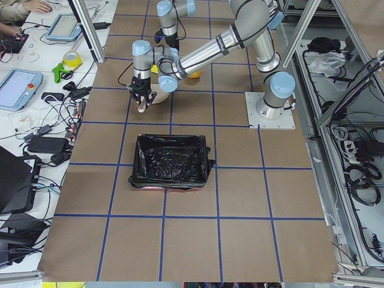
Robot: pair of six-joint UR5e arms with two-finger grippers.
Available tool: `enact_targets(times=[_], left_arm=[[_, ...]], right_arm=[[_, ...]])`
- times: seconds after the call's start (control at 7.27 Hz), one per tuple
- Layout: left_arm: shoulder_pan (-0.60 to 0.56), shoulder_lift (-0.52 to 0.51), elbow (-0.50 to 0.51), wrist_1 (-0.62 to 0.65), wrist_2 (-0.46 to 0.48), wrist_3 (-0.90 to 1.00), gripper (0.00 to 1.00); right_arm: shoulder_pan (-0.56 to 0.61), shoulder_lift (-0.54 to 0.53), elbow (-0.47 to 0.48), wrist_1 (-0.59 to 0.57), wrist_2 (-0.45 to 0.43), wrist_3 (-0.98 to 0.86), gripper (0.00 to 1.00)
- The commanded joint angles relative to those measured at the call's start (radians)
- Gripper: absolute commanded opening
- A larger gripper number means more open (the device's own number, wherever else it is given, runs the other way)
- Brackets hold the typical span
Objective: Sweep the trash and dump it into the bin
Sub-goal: 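Push the sponge and curved piece into the dustpan with the brush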
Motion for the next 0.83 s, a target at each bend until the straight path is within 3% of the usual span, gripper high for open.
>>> enact_targets(times=[0.0,0.41,0.55,0.69], left_arm=[[0.000,0.000,0.001,0.001,0.000,0.000,0.00],[-0.002,0.000,0.001,0.001,-0.001,0.001,0.00],[-0.002,0.000,-0.001,0.001,-0.001,0.003,0.00],[-0.002,0.000,-0.001,0.001,-0.001,0.004,0.00]], right_arm=[[0.040,0.041,-0.054,-0.004,0.056,0.042,0.15],[0.083,0.151,-0.221,-0.002,0.095,0.077,0.16],[0.084,0.164,-0.254,-0.004,0.181,0.077,0.15],[0.084,0.175,-0.277,-0.004,0.197,0.080,0.15]])
